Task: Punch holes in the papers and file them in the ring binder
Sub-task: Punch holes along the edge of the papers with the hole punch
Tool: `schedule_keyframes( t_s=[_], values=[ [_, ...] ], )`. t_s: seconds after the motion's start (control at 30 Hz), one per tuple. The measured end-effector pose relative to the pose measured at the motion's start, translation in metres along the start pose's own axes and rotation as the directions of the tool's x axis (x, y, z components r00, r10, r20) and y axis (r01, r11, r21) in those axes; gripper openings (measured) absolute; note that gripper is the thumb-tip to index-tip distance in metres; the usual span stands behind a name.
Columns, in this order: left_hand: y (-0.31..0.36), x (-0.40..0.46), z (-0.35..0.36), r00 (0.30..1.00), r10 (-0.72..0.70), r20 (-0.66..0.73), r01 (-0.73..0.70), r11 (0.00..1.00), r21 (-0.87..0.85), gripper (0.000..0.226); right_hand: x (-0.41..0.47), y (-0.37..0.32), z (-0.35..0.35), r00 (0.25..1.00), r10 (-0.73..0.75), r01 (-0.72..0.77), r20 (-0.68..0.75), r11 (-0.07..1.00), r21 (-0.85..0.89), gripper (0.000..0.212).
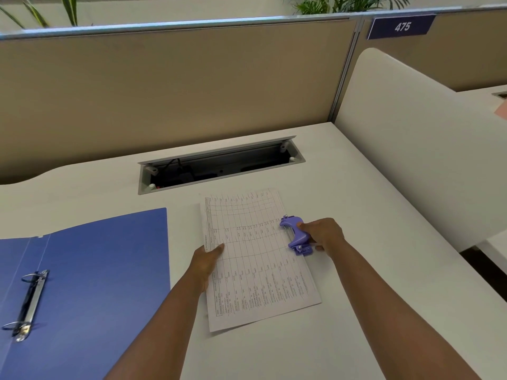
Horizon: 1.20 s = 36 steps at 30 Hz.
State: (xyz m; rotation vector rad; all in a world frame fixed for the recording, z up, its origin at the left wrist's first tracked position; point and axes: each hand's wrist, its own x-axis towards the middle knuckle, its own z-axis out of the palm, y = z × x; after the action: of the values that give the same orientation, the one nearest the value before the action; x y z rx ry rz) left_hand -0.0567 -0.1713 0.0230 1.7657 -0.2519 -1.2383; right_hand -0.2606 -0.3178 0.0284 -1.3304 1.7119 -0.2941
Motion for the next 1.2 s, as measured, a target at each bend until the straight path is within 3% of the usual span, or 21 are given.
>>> schedule_keyframes(
  t_s=[0.1, 0.2, 0.4, 0.87, 1.2],
  values=[
    [0.001, -0.001, 0.000, 1.000, -0.003, 0.000, 0.003, 1.000, 0.003, 0.042, 0.006, -0.007, -0.001, 0.997, -0.008, 0.005, -0.072, 0.999, -0.038, 0.060],
    [0.002, -0.002, 0.000, 1.000, -0.012, -0.003, 0.012, 1.000, 0.006, 0.043, 0.015, -0.017, 0.001, 0.986, -0.058, 0.056, -0.155, 0.998, -0.018, 0.065],
    [0.002, -0.002, -0.001, 1.000, -0.010, 0.005, 0.010, 1.000, 0.003, 0.044, 0.020, -0.021, 0.017, 0.976, -0.116, 0.079, -0.182, 0.976, -0.203, 0.060],
    [-0.003, 0.003, 0.000, 0.999, 0.005, -0.033, -0.005, 1.000, 0.009, 0.041, 0.027, -0.010, 0.035, 0.922, -0.206, 0.115, -0.329, 0.954, -0.277, 0.053],
    [-0.004, 0.008, 0.002, 0.998, 0.010, -0.063, -0.008, 0.999, 0.032, 0.042, 0.029, -0.004, 0.040, 0.871, -0.311, 0.115, -0.380, 0.881, -0.459, 0.034]
  ],
)
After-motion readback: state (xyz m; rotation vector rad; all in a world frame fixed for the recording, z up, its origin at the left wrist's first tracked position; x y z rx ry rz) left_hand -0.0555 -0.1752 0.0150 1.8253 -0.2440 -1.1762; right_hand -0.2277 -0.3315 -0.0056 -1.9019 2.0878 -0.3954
